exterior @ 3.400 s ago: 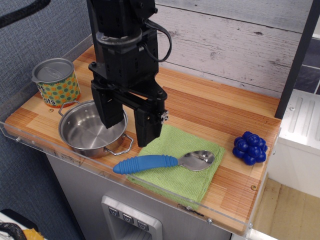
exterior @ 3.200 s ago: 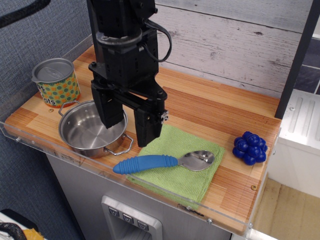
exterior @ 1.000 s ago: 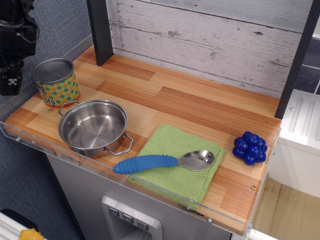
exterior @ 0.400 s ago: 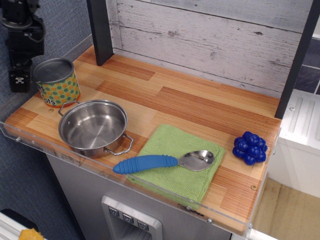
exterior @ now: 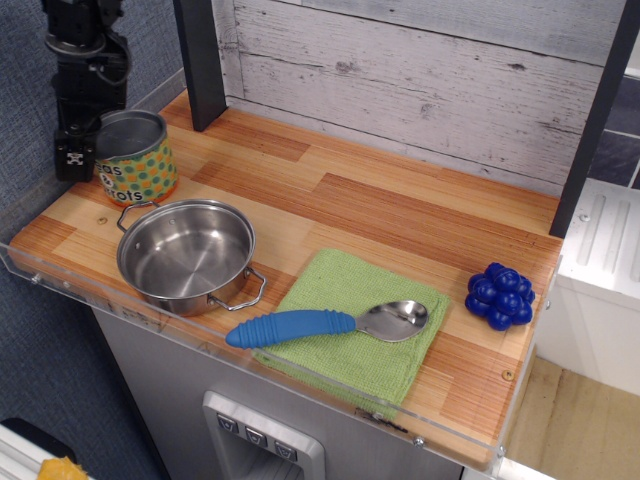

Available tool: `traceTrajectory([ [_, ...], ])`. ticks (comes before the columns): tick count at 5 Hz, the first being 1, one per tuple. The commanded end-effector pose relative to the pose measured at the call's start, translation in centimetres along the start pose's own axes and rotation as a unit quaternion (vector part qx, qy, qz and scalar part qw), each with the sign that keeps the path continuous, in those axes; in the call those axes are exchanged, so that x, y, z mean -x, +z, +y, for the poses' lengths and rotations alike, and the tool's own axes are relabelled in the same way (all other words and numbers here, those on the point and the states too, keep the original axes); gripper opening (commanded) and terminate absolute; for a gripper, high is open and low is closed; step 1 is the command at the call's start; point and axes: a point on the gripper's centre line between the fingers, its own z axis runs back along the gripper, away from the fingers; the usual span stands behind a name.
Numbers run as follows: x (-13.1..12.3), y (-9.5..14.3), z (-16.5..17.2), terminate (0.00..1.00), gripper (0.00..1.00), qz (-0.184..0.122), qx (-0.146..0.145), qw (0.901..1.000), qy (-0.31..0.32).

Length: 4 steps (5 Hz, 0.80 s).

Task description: Move the can behind the green towel.

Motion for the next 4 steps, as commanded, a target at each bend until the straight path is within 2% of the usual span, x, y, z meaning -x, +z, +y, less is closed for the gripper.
traceTrajectory([
  [1,-2.1,3.6,1.2,0.00,1.00,-0.003,-0.048,0.9978,-0.045],
  [2,-3.0,3.6,1.2,0.00,1.00,-0.015,-0.039,0.9969,-0.067],
  [4,-5.2,4.3,1.1,0.00,1.00,-0.033,-0.041,0.9945,-0.090],
])
